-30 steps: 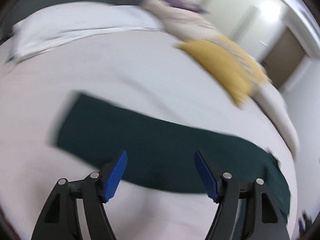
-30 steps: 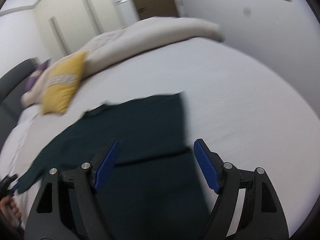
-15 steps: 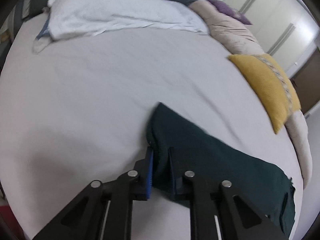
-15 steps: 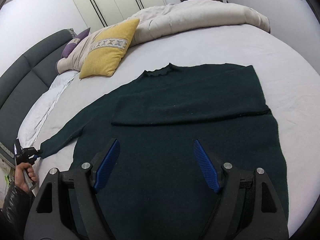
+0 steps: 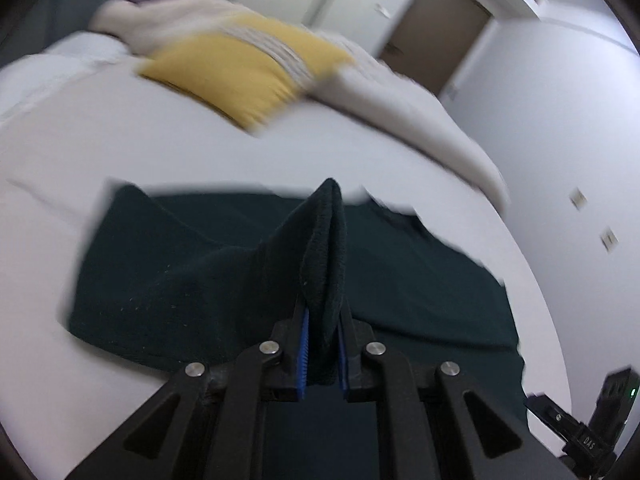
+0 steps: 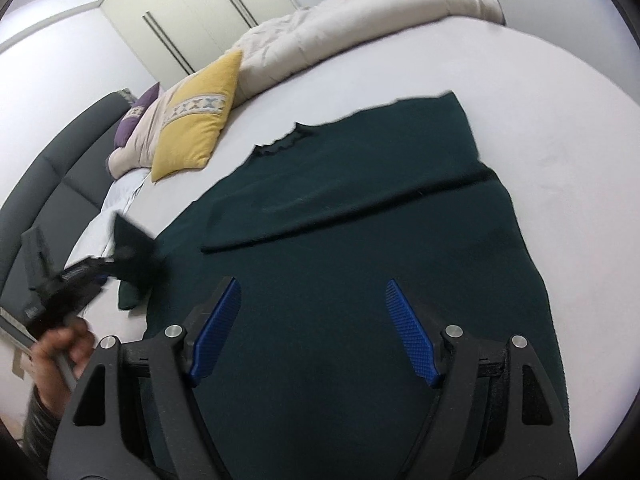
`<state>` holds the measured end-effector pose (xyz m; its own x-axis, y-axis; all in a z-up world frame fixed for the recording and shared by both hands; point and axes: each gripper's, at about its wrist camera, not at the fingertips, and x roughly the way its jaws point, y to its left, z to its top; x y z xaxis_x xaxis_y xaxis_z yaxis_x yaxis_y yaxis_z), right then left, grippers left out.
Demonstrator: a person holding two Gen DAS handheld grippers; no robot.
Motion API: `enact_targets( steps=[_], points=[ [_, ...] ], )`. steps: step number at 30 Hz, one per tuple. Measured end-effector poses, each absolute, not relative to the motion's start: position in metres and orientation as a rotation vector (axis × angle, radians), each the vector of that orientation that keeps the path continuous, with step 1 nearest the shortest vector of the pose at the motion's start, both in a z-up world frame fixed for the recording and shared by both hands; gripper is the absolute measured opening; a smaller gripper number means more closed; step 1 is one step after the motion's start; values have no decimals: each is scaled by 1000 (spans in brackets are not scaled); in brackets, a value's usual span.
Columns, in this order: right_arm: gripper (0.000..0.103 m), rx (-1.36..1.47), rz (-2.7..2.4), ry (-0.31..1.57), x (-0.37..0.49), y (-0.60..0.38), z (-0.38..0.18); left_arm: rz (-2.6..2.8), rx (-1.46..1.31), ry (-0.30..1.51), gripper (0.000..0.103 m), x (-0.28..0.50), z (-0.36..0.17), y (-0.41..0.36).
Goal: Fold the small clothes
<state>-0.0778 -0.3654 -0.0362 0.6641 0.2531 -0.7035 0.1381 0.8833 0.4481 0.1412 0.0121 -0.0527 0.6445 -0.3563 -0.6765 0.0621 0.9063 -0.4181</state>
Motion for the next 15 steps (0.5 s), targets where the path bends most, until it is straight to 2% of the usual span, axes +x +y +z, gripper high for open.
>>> enact_targets(
  steps=[2, 4, 6, 7, 10, 12, 15],
  points=[
    [74, 510, 62, 872, -75, -369, -44, -279, -344, 888, 16, 147, -73, -20],
    [74, 520, 58, 898, -70, -371, -52, -305, -318, 956, 26, 150, -98, -40],
    [74, 544, 67, 914, -63, -369, -58, -332, -325, 960, 32, 145, -103, -40],
    [74, 546, 77, 917, -60, -366, -59, -344, -326, 945, 45, 139, -99, -35],
    [74, 528, 125, 936, -41, -345, -62, -345, -319, 859, 72, 114, -78, -11],
    [74, 519, 175, 944, -26, -325, -61, -320, -351, 806, 75, 102, -66, 19],
    [74, 498, 216, 989, 6, -289, -72, -262, -443, 765, 75, 96, -57, 70]
  ],
)
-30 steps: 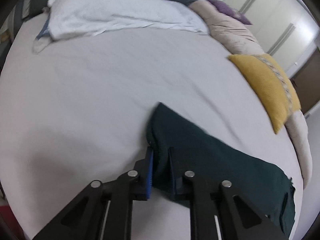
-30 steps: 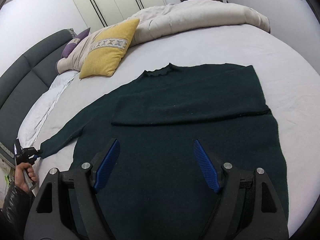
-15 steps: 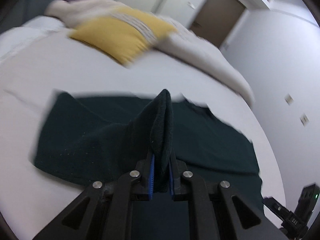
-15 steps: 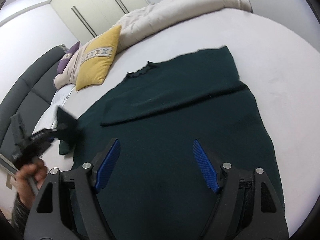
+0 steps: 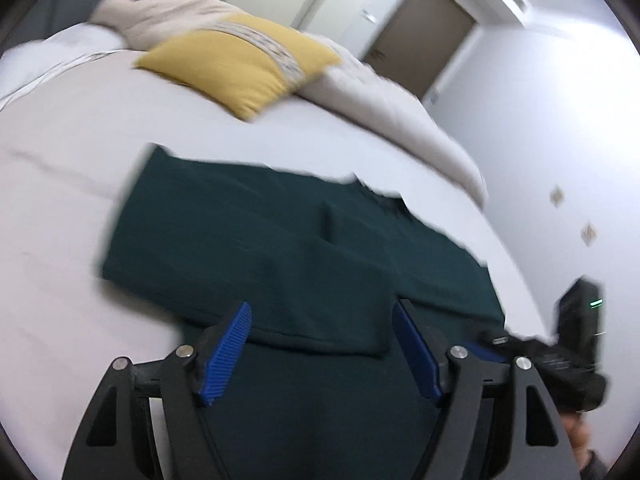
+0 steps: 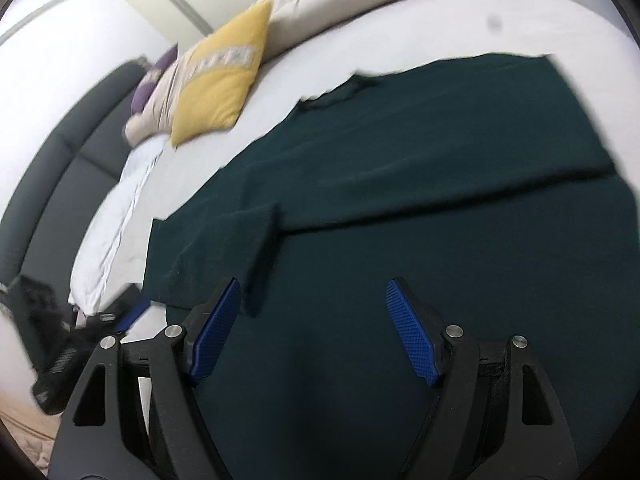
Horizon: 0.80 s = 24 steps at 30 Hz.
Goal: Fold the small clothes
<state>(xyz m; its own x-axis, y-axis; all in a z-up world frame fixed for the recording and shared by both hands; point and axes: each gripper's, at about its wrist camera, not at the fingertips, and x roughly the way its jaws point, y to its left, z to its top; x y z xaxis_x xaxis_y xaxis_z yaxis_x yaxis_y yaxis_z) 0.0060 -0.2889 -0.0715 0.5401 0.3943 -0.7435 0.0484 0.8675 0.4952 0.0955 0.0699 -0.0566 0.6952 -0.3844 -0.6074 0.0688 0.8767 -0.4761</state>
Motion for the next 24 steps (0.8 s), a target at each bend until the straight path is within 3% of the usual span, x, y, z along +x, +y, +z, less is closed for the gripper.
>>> enact_targets(
  steps=[6, 7, 8, 9, 18, 24],
  points=[
    [70, 444, 205, 1085, 63, -227, -99, -176, -460, 778, 74, 99, -64, 122],
    [50, 418, 197, 1085, 68, -220, -98, -170, -469, 780, 74, 100, -66, 127],
    [20, 394, 198, 1098, 74, -214, -98, -163, -473, 778, 74, 101, -67, 130],
    [8, 372, 201, 1125, 79, -208, -97, -159, -473, 777, 74, 100, -69, 132],
    [6, 276, 245, 917, 88, -257, -3, -121, -452, 743, 75, 134, -54, 136],
    [6, 338, 102, 970, 117, -346, -37, -76, -376, 843, 75, 191, -71, 119]
  ],
)
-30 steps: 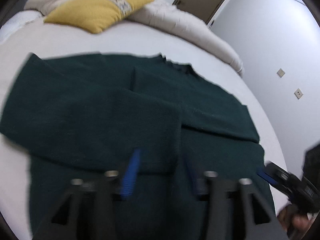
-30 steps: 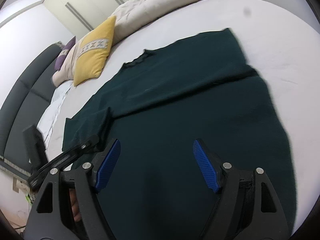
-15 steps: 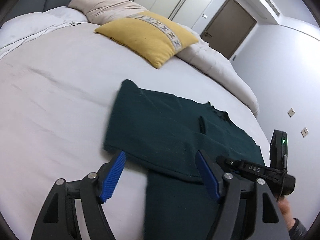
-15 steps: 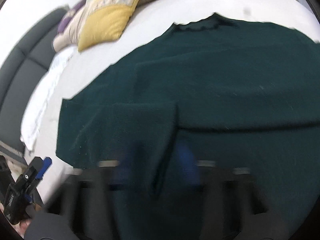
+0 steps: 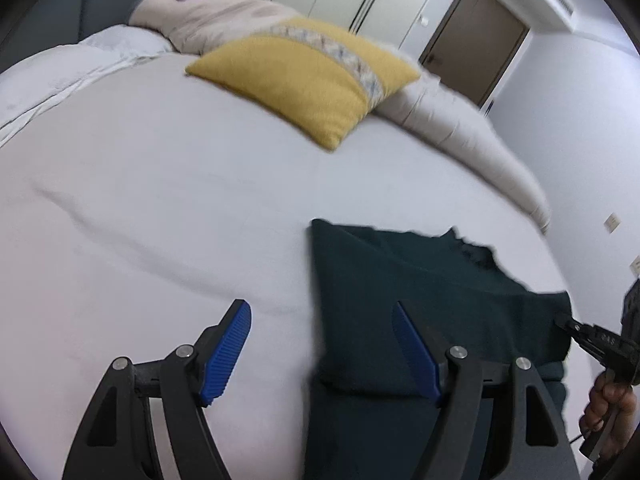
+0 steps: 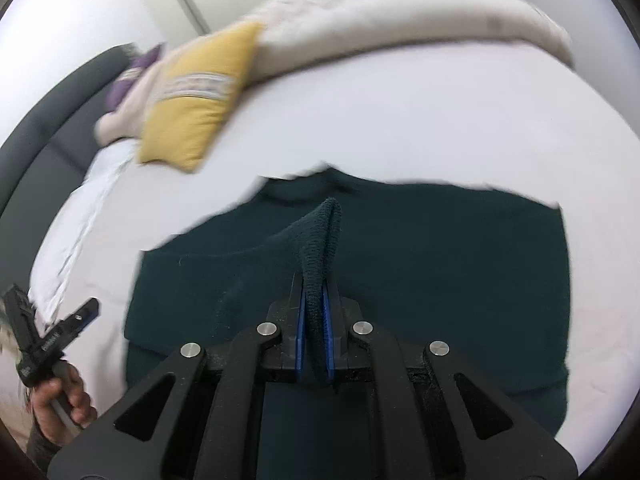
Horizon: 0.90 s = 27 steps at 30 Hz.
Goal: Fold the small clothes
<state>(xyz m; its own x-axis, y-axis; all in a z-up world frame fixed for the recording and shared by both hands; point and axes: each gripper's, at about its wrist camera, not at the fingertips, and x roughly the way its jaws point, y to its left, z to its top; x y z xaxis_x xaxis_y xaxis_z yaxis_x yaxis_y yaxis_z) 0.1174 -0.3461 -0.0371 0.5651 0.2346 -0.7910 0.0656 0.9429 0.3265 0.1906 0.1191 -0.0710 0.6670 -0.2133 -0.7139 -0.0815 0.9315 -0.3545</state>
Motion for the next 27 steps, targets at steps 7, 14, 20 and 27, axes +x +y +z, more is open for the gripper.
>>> enact_targets(
  steps=[7, 14, 20, 27],
  points=[
    [7, 442, 70, 1020, 124, -374, -94, -11, -203, 968, 73, 244, -103, 83],
    [7, 419, 84, 1020, 119, -371, -96, -27, -134, 959, 9, 251, -106, 67],
    [6, 438, 99, 994, 124, -368, -77, -18, -219, 950, 9, 247, -111, 86],
    [7, 509, 69, 1048, 134, -377, -110, -44, -234, 937, 13, 248, -114, 91]
  ],
)
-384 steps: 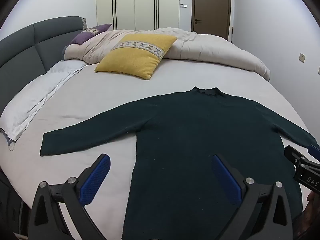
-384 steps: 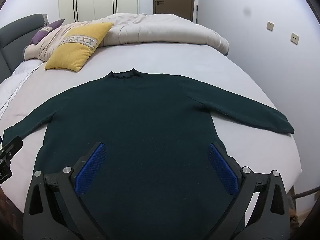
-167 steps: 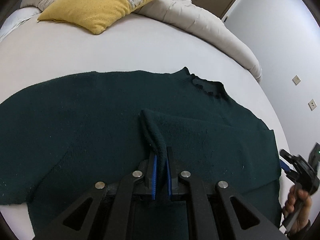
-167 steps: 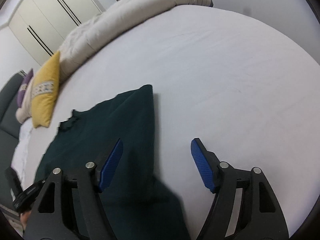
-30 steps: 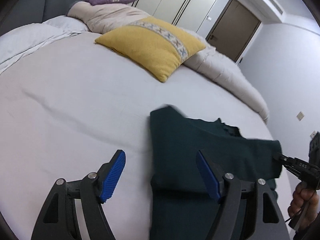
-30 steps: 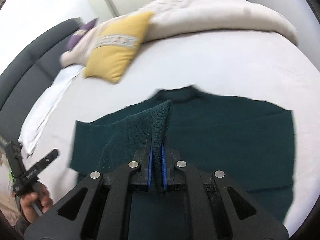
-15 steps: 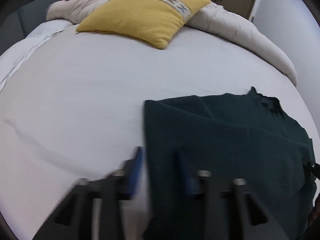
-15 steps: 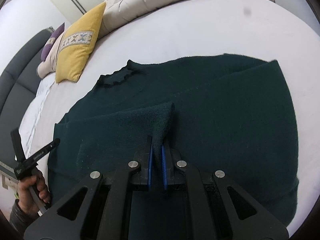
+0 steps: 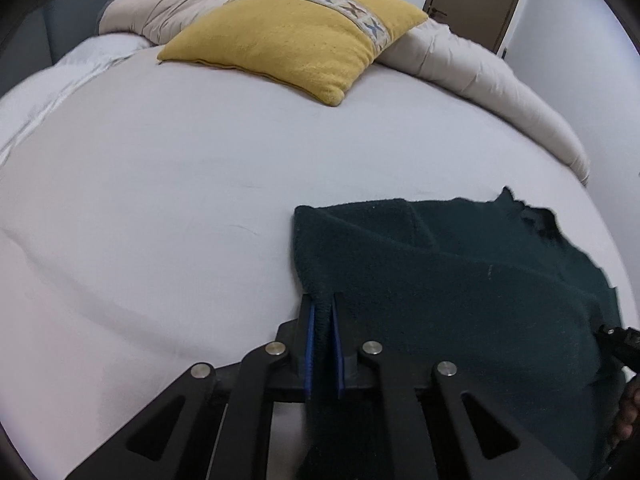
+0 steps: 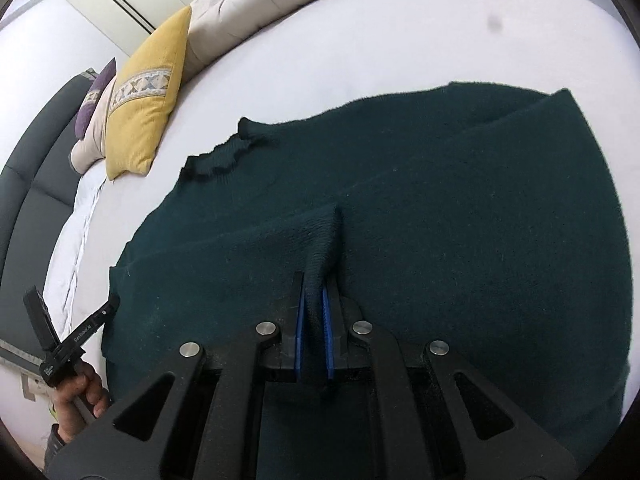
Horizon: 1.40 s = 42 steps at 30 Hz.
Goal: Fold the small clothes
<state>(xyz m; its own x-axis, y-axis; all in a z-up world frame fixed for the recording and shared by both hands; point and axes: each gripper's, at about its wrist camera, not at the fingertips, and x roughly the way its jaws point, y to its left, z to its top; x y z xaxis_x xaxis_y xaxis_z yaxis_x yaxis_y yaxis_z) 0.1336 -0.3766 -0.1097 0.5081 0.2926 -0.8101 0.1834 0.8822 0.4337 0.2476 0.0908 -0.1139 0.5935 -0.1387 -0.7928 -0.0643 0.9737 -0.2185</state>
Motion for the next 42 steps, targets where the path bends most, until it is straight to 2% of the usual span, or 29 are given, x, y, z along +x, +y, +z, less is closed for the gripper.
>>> enact_targets(
  steps=[2, 4, 6, 8, 10, 11, 12, 13, 19, 22, 25, 26, 27, 28, 29, 30, 31, 42],
  points=[
    [10, 495, 75, 1049, 134, -375, -105, -32, -260, 928, 18, 240, -108, 96],
    [11, 522, 72, 1048, 132, -379, -101, -22, -273, 906, 35, 227, -100, 98],
    [17, 572, 76, 1073, 129, -381, -101, -32, -257, 892, 46, 217, -96, 93],
    [19, 538, 92, 1064, 123, -377, -101, -36, -195, 917, 46, 214, -103, 83],
    [18, 398, 85, 1065, 119, -365, -99, -39, -157, 935, 40, 214, -112, 76],
    [14, 354, 73, 1072, 119, -361, -98, -40, -149, 933, 37, 213, -112, 74],
    [12, 352, 60, 1073, 120, -362, -97, -48, -143, 936, 29, 214, -111, 73],
    [10, 364, 47, 1068, 120, -366, -95, -52, -132, 937, 27, 214, -111, 71],
    [8, 534, 83, 1014, 110, -400, -111, -48, -137, 938, 29, 217, -114, 74],
    [14, 611, 58, 1013, 95, -412, -103, -41, -176, 944, 38, 205, -104, 83],
    [22, 538, 11, 965, 64, -416, -73, -46, -206, 934, 39, 178, -89, 97],
    [32, 527, 15, 948, 51, -417, -65, -52, -218, 924, 41, 168, -85, 102],
    [40, 527, 33, 926, 30, -420, -55, -61, -228, 919, 48, 154, -79, 108],
    [60, 532, 44, 911, 13, -421, -48, -72, -239, 917, 56, 140, -75, 113],
    [71, 537, 53, 893, -5, -421, -42, -86, -253, 917, 60, 125, -73, 117],
    [71, 535, 66, 866, -31, -422, -36, -106, -266, 925, 65, 109, -72, 121],
    [71, 526, 78, 858, -51, -423, -32, -127, -281, 934, 66, 93, -71, 124],
    [71, 631, -59, 902, -255, -490, -48, -244, -382, 1096, 69, -47, -102, 115]
  ],
)
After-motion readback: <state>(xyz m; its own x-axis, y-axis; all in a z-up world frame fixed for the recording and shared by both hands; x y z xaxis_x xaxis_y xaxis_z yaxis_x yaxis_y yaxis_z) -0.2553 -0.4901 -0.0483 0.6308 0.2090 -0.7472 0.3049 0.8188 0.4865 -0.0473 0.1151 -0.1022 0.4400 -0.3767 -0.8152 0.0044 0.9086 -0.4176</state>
